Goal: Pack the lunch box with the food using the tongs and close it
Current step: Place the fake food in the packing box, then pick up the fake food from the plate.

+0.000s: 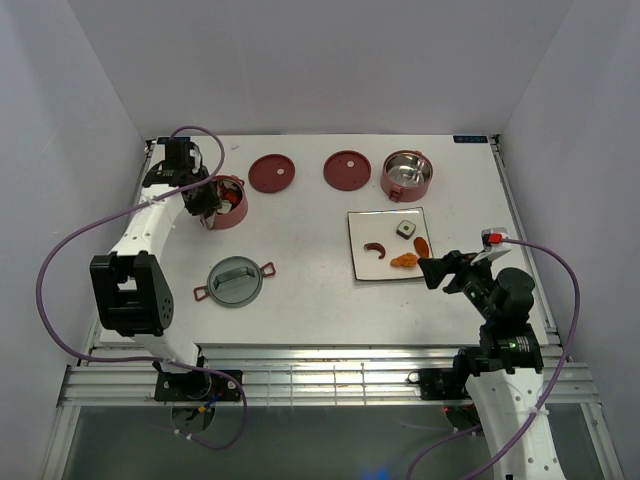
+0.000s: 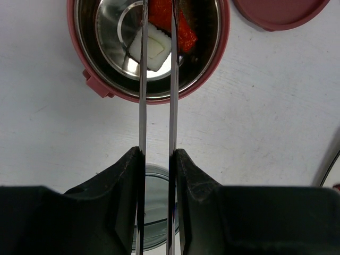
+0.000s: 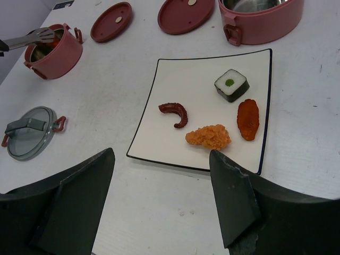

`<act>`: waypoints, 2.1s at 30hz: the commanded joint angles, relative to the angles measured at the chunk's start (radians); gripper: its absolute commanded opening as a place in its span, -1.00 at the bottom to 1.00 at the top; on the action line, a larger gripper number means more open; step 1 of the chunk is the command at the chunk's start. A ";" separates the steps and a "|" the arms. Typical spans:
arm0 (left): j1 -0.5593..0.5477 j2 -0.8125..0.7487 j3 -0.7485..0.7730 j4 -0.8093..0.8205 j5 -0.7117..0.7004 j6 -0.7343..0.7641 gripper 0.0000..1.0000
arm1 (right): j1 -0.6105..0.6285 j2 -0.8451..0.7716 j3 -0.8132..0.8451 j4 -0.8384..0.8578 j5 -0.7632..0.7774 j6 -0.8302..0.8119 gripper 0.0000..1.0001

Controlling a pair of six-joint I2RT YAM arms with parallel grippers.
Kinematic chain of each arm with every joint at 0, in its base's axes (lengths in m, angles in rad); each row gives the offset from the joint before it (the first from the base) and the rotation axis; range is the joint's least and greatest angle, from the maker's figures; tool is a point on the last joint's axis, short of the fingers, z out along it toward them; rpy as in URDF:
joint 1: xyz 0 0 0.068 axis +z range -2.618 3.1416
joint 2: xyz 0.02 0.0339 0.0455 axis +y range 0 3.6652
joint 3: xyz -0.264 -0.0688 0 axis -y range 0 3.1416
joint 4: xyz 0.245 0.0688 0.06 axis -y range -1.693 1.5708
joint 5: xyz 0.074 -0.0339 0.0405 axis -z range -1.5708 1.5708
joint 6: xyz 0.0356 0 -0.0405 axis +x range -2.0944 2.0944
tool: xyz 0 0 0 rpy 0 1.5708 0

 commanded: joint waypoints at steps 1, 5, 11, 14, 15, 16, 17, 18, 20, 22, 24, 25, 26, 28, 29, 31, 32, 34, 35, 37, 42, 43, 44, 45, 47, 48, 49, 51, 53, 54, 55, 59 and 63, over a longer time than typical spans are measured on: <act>0.000 -0.012 0.031 0.065 0.064 0.015 -0.78 | 0.000 -0.017 0.002 0.042 -0.001 -0.014 0.55; 0.000 -0.001 0.040 0.070 0.053 0.021 -0.60 | 0.000 -0.023 0.002 0.041 0.000 -0.012 0.56; 0.000 0.014 0.025 0.056 0.024 0.029 -0.20 | 0.000 -0.023 0.005 0.039 -0.001 -0.012 0.56; 0.000 0.002 0.034 0.045 0.019 0.032 -0.12 | 0.000 -0.019 0.005 0.041 -0.001 -0.012 0.56; 0.000 -0.003 0.039 0.042 0.019 0.032 -0.09 | 0.001 -0.019 0.005 0.041 -0.001 -0.014 0.56; 0.000 -0.008 0.051 0.039 0.018 0.030 0.00 | 0.000 -0.017 0.006 0.041 -0.001 -0.014 0.56; 0.000 -0.015 0.057 0.028 0.016 0.030 0.03 | 0.000 -0.015 0.006 0.042 0.000 -0.014 0.56; 0.000 -0.017 0.065 0.021 0.013 0.026 0.05 | 0.000 -0.014 0.006 0.042 0.000 -0.014 0.56; 0.000 -0.015 0.101 -0.009 0.004 0.022 0.11 | 0.000 -0.011 0.008 0.041 0.002 -0.014 0.56; 0.000 -0.011 0.121 -0.029 0.004 0.019 0.12 | 0.000 -0.008 0.009 0.041 0.003 -0.015 0.56; 0.000 -0.014 0.144 -0.050 0.003 0.016 0.15 | 0.000 -0.008 0.009 0.039 0.007 -0.015 0.56; 0.000 -0.018 0.151 -0.055 0.003 0.016 0.15 | 0.000 -0.008 0.009 0.041 0.007 -0.015 0.56; 0.000 -0.021 0.160 -0.064 0.003 0.016 0.15 | 0.000 -0.008 0.009 0.038 0.008 -0.017 0.56; -0.004 -0.037 0.174 -0.073 -0.031 0.025 0.15 | 0.000 -0.006 0.011 0.036 0.011 -0.015 0.56; -0.014 -0.043 0.186 -0.081 -0.031 0.027 0.15 | 0.000 -0.003 0.012 0.036 0.014 -0.015 0.56; -0.064 -0.063 0.195 -0.085 -0.048 0.030 0.15 | 0.000 0.001 0.017 0.032 0.016 -0.015 0.56; -0.084 -0.069 0.200 -0.085 -0.057 0.027 0.15 | 0.001 0.004 0.020 0.030 0.019 -0.015 0.56; -0.179 -0.080 0.207 -0.084 -0.076 0.016 0.16 | 0.001 0.012 0.026 0.021 0.026 -0.011 0.55; -0.216 -0.083 0.209 -0.076 -0.079 0.010 0.15 | 0.001 0.023 0.028 0.018 0.034 -0.009 0.55; -0.335 -0.080 0.206 -0.064 -0.091 -0.002 0.15 | 0.001 0.038 0.034 0.007 0.042 -0.004 0.54; -0.552 -0.025 0.212 0.005 -0.093 -0.037 0.15 | 0.001 0.081 0.066 -0.042 0.083 0.020 0.53; -0.617 -0.015 0.224 0.016 -0.091 -0.039 0.15 | 0.000 0.083 0.074 -0.047 0.089 0.023 0.52; -0.647 -0.003 0.232 0.043 -0.074 -0.040 0.14 | 0.000 0.083 0.084 -0.056 0.099 0.031 0.52; -0.703 0.023 0.243 0.057 -0.059 -0.040 0.14 | 0.000 0.084 0.107 -0.060 0.103 0.042 0.51; -0.762 0.054 0.285 0.082 -0.037 -0.047 0.14 | 0.000 0.084 0.132 -0.068 0.118 0.049 0.51; -0.815 0.086 0.302 0.086 -0.039 -0.051 0.14 | 0.001 0.084 0.156 -0.080 0.128 0.055 0.51; -0.840 0.103 0.318 0.091 -0.039 -0.057 0.14 | 0.000 0.083 0.166 -0.085 0.134 0.057 0.51; -0.901 0.136 0.365 0.094 -0.048 -0.062 0.13 | 0.001 0.078 0.192 -0.106 0.160 0.057 0.51; -0.932 0.172 0.396 0.093 -0.066 -0.067 0.12 | 0.000 0.066 0.204 -0.120 0.190 0.057 0.51; -0.949 0.181 0.401 0.094 -0.074 -0.068 0.12 | 0.000 0.058 0.210 -0.129 0.201 0.059 0.51; -0.955 0.195 0.402 0.099 -0.073 -0.074 0.13 | 0.000 0.043 0.224 -0.145 0.212 0.062 0.51; -0.994 0.215 0.391 0.126 -0.059 -0.076 0.12 | 0.000 0.000 0.256 -0.171 0.253 0.062 0.51; -1.043 0.250 0.410 0.136 -0.065 -0.083 0.12 | 0.000 -0.026 0.285 -0.198 0.260 0.057 0.52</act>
